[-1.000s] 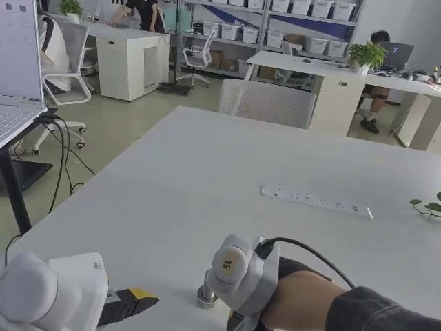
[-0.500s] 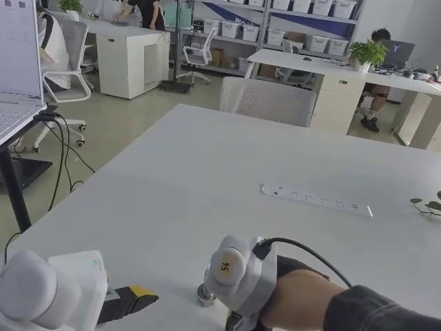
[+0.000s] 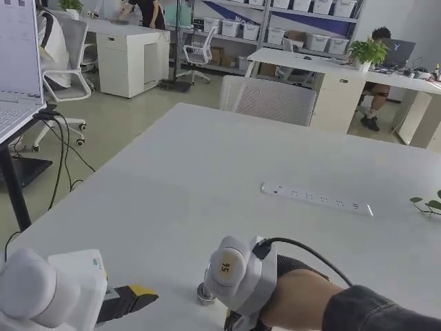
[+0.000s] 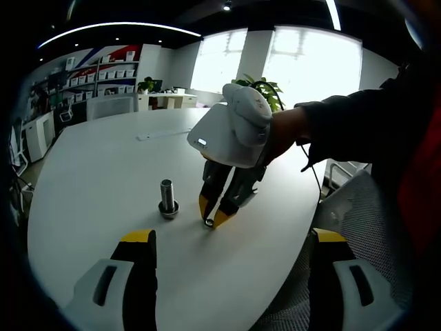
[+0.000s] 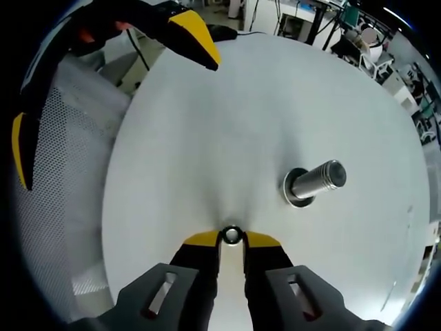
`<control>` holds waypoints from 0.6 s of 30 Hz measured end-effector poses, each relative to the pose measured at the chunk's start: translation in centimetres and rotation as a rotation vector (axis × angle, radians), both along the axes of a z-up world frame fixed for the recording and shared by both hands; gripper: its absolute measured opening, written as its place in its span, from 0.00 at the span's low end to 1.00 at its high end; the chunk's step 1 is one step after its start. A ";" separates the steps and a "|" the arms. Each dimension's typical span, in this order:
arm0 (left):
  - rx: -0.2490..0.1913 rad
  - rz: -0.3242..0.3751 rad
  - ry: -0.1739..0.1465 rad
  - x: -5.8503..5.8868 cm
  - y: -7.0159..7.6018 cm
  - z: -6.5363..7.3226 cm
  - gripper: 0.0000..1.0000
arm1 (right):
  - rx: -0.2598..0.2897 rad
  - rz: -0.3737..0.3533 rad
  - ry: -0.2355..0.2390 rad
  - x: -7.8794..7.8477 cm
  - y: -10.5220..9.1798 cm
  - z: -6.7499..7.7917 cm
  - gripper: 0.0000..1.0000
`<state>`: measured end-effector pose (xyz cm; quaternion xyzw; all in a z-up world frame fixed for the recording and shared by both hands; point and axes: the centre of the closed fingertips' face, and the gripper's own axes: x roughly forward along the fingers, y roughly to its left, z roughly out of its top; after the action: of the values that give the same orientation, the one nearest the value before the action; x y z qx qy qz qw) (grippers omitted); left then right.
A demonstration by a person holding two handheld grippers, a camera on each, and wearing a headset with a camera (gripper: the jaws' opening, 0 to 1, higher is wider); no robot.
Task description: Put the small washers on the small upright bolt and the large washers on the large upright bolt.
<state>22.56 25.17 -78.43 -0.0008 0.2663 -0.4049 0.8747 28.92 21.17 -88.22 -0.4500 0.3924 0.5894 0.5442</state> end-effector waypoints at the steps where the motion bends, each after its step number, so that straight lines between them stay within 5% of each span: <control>1: 0.001 0.000 0.000 0.0 0.0 0.0 0.92 | 0.003 0.000 0.000 0.0 0.0 0.0 0.14; 18: 0.001 -0.007 0.001 -0.1 -0.1 0.0 0.91 | -0.008 -0.010 0.004 -0.2 -0.7 0.1 0.13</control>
<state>22.46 25.03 -78.43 0.0004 0.2670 -0.4078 0.8732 28.76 20.48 -88.09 -0.4489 0.3979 0.5862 0.5445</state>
